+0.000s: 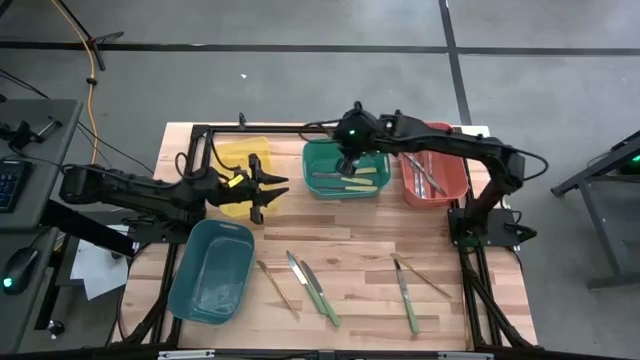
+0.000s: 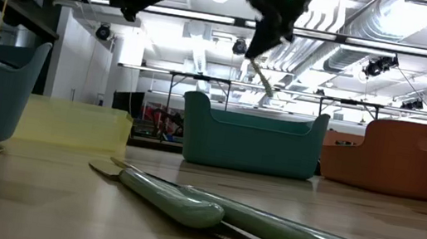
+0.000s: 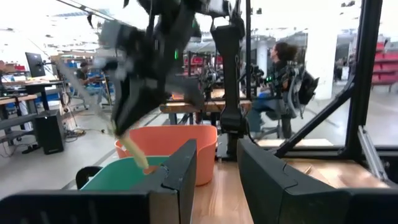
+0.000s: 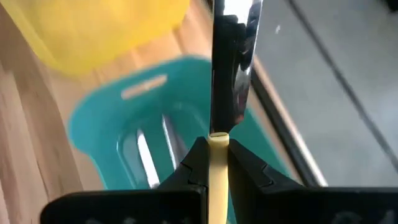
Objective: Sort silverware by color (type)
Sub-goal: Put the yellow knife into the green bin
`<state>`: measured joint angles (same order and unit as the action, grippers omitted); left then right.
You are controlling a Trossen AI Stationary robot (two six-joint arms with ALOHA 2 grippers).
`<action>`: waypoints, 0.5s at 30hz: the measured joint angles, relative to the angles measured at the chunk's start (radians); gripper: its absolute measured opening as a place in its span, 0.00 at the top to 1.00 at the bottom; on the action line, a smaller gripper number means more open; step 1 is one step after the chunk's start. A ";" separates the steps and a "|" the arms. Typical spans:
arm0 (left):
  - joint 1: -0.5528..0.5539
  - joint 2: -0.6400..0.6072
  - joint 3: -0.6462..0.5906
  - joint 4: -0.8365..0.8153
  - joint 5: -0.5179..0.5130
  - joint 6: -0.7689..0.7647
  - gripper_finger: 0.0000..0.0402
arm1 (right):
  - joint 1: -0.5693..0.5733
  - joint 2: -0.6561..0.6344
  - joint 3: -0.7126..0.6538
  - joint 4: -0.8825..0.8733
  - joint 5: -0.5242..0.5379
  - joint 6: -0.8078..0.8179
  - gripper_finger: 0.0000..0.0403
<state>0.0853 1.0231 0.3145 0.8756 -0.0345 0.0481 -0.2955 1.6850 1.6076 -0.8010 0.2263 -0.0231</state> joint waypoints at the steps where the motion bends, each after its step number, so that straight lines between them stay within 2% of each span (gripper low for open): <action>1: 0.000 -0.011 0.000 -0.004 0.000 -0.011 0.74 | -0.004 0.014 -0.005 -0.007 -0.005 0.000 0.96; 6: 0.000 -0.102 0.000 -0.090 0.000 -0.037 0.74 | -0.022 0.075 -0.042 -0.039 -0.044 0.005 0.96; 15: 0.000 -0.228 0.000 -0.223 -0.053 -0.012 0.74 | -0.062 0.194 -0.052 -0.077 -0.044 -0.001 0.96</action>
<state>0.0856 0.7949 0.3149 0.6529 -0.0872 0.0360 -0.3579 1.8795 1.5558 -0.8778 0.1822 -0.0238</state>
